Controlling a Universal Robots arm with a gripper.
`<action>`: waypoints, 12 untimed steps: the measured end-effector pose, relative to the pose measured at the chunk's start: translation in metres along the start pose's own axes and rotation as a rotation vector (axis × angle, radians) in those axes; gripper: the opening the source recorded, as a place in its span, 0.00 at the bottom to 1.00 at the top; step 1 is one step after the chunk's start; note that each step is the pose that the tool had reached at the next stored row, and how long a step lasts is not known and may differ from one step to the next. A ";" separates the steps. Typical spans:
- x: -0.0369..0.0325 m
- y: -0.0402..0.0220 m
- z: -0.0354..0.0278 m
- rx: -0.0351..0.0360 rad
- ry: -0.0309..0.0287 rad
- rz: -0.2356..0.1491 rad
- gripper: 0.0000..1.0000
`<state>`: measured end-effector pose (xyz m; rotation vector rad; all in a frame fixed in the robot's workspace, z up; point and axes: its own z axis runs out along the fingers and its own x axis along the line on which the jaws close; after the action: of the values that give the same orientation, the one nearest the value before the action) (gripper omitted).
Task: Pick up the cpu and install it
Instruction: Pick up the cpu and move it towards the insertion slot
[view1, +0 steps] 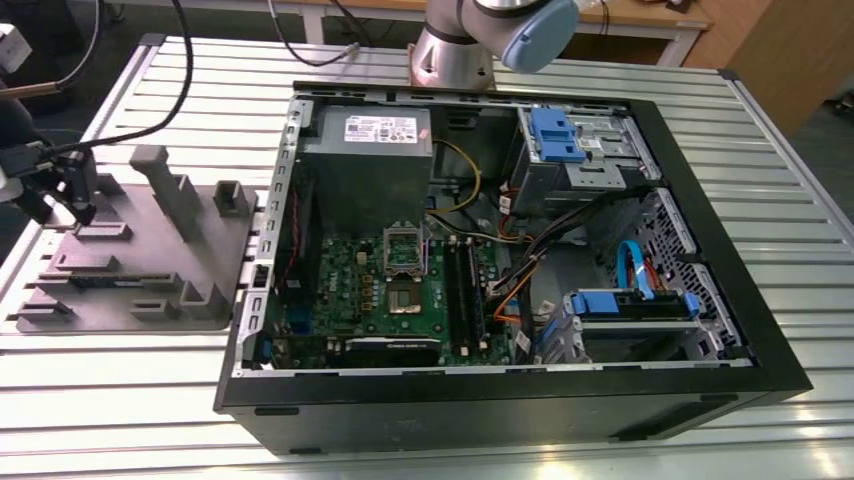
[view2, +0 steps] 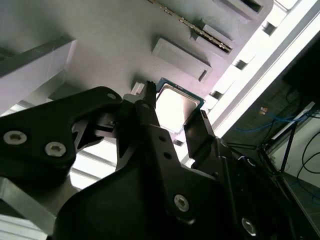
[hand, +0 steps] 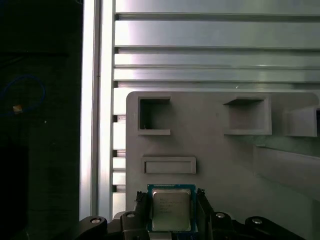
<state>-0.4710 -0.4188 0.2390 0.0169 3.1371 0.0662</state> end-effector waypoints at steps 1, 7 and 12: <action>0.0000 0.0001 -0.0025 -0.0001 -0.0001 0.000 0.47; -0.0001 0.0007 -0.0179 0.0000 -0.0001 0.000 0.47; -0.0001 0.0010 -0.0246 -0.0001 -0.0002 0.000 0.47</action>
<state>-0.4709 -0.4188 0.2636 0.0167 3.1369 0.0664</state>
